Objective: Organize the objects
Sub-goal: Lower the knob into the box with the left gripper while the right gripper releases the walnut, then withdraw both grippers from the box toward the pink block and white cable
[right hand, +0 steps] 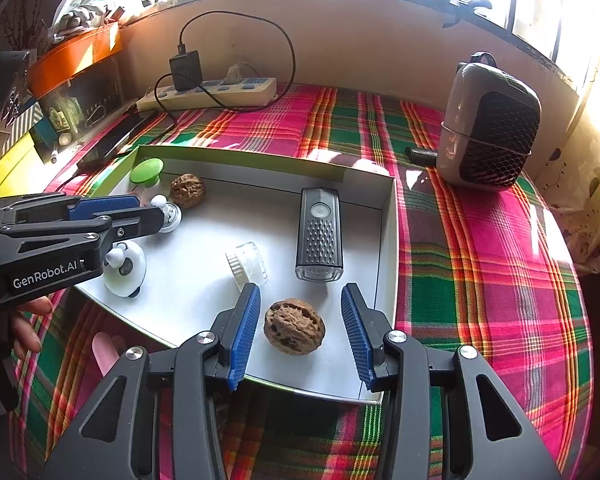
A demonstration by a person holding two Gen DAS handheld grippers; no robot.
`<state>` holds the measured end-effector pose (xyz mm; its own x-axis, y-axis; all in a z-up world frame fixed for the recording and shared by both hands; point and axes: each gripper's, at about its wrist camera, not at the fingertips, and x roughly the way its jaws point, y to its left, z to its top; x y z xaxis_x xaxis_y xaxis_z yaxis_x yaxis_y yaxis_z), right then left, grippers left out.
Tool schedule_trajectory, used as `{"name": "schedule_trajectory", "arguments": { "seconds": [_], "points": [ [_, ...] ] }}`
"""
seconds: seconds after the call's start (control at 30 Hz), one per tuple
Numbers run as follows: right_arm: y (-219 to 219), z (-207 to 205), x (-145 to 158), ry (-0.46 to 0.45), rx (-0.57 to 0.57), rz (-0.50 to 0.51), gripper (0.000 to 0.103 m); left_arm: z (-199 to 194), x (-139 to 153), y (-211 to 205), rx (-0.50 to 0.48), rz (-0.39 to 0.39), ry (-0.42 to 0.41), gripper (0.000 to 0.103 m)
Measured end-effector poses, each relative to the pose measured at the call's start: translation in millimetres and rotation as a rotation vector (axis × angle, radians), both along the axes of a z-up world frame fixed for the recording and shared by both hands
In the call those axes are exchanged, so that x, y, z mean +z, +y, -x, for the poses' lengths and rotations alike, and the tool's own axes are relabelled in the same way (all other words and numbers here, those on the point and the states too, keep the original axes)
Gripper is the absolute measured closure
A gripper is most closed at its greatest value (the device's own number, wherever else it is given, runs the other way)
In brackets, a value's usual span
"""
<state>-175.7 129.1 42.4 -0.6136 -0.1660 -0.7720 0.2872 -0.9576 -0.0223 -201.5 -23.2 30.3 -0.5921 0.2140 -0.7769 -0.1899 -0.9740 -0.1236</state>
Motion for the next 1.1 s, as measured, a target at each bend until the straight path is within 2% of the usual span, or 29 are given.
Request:
{"name": "schedule_trajectory", "arguments": {
  "seconds": [0.43,0.73,0.97,1.1],
  "points": [
    [11.4,-28.2,13.9,0.043,-0.032,0.037,0.059,-39.4,20.4,-2.0,0.026,-0.021,0.061,0.072],
    [19.0,-55.9,15.6,0.057,-0.035,0.082,0.059,-73.6,18.3,-6.2,0.052,-0.047,0.068,0.072],
    [0.8,-73.6,9.8,0.026,0.08,0.145,0.059,-89.2,4.7,-16.5,0.089,-0.092,0.028,0.072],
    [-20.4,-81.9,4.7,0.009,0.186,0.168,0.059,-96.9,-1.0,-22.6,0.112,-0.097,0.016,0.072]
  ]
}}
